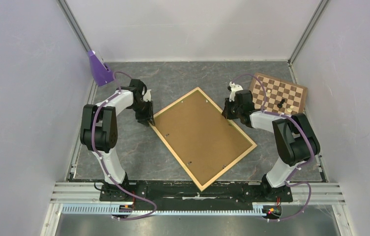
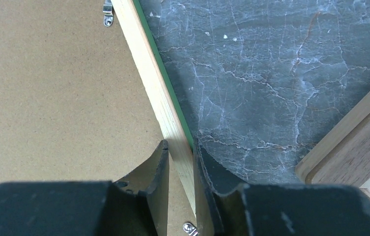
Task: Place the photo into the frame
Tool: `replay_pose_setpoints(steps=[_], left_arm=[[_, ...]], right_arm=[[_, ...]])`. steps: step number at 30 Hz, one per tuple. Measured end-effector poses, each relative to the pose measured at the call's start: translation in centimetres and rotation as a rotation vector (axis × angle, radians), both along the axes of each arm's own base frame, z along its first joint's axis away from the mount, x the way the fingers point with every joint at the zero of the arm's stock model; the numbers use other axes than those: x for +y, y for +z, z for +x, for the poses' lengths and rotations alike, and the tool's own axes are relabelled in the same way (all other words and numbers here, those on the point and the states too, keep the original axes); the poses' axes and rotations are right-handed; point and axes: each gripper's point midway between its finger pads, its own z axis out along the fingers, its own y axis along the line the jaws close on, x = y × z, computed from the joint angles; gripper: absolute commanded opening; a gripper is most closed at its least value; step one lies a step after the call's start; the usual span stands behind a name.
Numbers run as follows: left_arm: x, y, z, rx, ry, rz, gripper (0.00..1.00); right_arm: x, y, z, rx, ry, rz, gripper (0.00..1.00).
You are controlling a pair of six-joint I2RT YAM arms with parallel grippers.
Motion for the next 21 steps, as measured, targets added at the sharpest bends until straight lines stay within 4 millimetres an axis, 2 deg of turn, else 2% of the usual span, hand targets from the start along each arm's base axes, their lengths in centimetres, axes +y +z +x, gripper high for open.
replay_pose_setpoints(steps=[4,9,16,21], left_arm=[[0.0,0.2,0.2,0.021,0.003,0.003,0.14],[0.0,0.5,1.0,0.040,-0.002,0.018,0.02],[-0.5,0.7,4.4,0.025,-0.035,0.034,0.02],[-2.2,0.3,8.7,-0.049,-0.066,0.019,0.02]], right_arm=[[0.1,0.0,-0.1,-0.014,0.025,-0.034,0.25],[-0.3,0.0,-0.2,-0.028,0.051,-0.084,0.33],[-0.1,0.0,-0.5,-0.044,0.113,-0.128,0.43],[2.2,0.0,-1.6,-0.049,0.232,-0.126,0.45]])
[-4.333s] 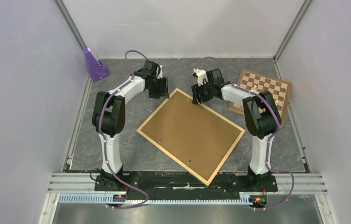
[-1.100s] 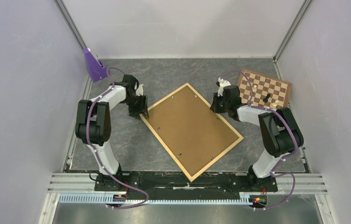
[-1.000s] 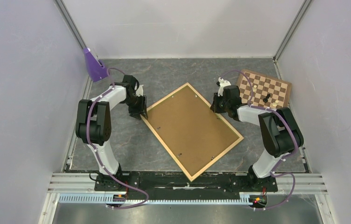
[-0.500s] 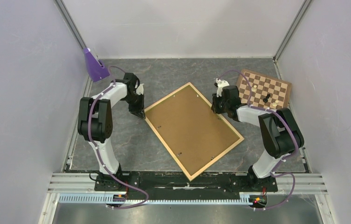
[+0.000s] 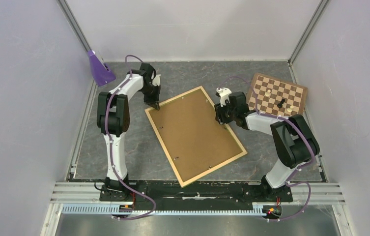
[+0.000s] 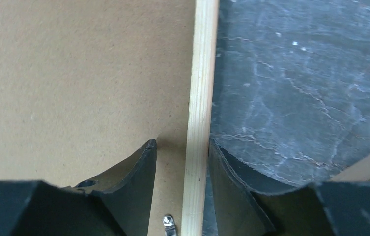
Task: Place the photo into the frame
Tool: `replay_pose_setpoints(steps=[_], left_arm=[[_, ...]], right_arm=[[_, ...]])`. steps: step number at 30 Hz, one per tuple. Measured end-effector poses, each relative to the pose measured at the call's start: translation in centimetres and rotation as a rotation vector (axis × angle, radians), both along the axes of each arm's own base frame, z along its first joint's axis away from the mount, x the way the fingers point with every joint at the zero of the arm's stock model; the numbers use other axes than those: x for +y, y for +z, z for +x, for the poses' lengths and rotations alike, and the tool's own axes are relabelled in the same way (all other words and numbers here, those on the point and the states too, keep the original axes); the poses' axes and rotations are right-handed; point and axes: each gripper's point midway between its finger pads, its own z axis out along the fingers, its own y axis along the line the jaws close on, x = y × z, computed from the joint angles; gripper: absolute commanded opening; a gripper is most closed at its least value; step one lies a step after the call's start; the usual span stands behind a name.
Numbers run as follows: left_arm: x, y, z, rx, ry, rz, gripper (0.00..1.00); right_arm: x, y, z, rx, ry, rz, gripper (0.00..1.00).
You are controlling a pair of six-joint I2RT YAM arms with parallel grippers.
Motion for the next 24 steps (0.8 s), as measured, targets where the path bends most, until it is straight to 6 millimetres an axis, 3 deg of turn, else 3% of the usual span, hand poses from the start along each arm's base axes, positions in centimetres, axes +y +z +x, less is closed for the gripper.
replay_pose_setpoints(steps=[3,6,9,12,17,24], left_arm=[[-0.3,0.1,1.7,-0.032,-0.029,0.016,0.06],[-0.5,0.3,3.3,-0.074,-0.051,0.022,0.24],[-0.4,0.4,3.4,-0.078,-0.058,0.027,0.41],[-0.4,0.4,3.3,-0.079,-0.069,0.027,0.49],[0.5,1.6,1.2,-0.082,-0.083,0.056,0.60],[1.9,5.5,-2.4,-0.147,-0.110,0.086,0.66]], right_arm=[[1.3,0.0,-1.0,0.007,0.067,-0.005,0.47],[2.6,-0.1,-2.1,0.014,0.126,-0.011,0.47],[3.1,-0.1,-2.7,0.017,0.153,-0.027,0.47],[2.7,-0.2,-2.8,0.020,0.146,-0.048,0.44],[2.3,0.0,-2.3,0.015,0.121,-0.068,0.36],[2.2,-0.1,-2.2,0.025,0.088,-0.062,0.29]])
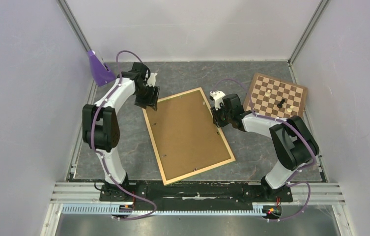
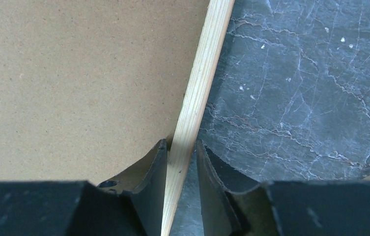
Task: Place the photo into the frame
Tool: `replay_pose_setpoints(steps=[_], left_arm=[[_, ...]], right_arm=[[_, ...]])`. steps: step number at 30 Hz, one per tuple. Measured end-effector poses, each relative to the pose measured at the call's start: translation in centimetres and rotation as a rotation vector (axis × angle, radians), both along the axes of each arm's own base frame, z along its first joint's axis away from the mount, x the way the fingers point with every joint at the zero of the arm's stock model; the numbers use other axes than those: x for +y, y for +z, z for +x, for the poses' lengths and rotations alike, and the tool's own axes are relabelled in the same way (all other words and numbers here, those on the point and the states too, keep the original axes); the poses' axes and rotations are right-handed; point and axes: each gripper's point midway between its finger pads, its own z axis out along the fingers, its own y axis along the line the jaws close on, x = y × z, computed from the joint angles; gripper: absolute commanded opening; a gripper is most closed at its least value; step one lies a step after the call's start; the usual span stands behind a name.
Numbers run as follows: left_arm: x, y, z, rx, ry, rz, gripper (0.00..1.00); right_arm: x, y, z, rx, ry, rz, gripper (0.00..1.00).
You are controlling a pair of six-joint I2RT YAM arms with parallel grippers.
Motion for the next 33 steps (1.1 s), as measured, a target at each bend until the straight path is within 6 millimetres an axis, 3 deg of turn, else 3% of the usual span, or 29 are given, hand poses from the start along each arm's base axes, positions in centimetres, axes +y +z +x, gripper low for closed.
replay_pose_setpoints(steps=[4,13,24,33], left_arm=[[0.8,0.3,-1.7,-0.002,-0.022,0.027,0.67],[1.4,-1.9,-3.7,0.068,0.004,0.048,0.68],[2.2,-4.6,-4.5,0.113,0.115,0.040,0.68],[1.8,-6.3,-4.5,0.143,0.118,0.019,0.68]], right_arm=[[0.1,0.0,0.0,0.006,-0.005,0.008,0.28],[0.4,-0.1,-0.1,0.023,-0.009,0.033,0.28],[0.4,-0.1,-0.1,0.025,-0.007,0.037,0.27],[0.4,-0.1,-0.1,0.025,-0.008,0.037,0.27]])
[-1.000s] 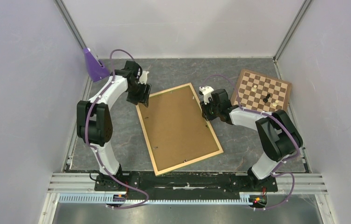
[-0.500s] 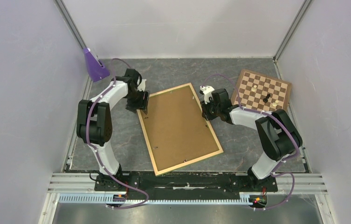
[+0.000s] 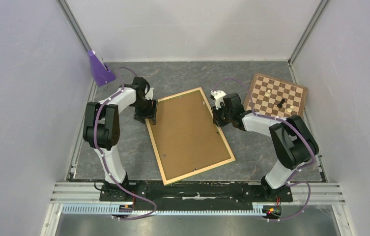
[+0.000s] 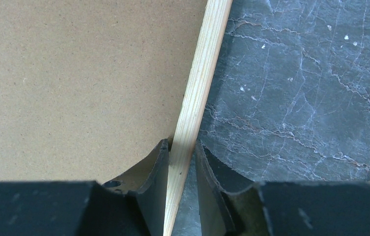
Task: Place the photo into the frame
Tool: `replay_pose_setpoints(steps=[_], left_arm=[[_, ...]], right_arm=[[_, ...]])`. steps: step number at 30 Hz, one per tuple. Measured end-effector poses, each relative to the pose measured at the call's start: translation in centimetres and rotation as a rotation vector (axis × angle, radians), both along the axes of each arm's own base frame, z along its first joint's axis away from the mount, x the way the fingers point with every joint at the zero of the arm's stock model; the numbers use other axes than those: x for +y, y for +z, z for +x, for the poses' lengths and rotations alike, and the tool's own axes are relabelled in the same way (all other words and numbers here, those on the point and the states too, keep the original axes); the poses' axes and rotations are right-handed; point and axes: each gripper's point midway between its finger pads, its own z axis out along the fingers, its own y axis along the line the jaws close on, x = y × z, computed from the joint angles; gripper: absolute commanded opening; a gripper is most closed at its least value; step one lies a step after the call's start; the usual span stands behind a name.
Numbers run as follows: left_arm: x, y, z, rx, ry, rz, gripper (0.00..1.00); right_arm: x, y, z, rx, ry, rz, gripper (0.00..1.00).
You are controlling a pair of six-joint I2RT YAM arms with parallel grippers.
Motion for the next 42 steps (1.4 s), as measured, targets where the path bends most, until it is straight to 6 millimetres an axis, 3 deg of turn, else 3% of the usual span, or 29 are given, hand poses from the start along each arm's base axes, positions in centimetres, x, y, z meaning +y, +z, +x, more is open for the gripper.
replay_pose_setpoints(steps=[18,33,42], left_arm=[[1.1,0.0,1.3,-0.029,0.094,-0.022,0.68],[0.5,-0.2,1.1,-0.025,0.090,-0.060,0.60],[-0.2,-0.2,0.0,-0.018,0.063,-0.066,0.59]], right_arm=[[0.0,0.0,0.0,0.006,0.002,0.012,0.27],[0.0,0.0,0.0,0.012,0.000,0.021,0.27],[-0.1,-0.1,0.1,0.017,-0.007,0.028,0.26]])
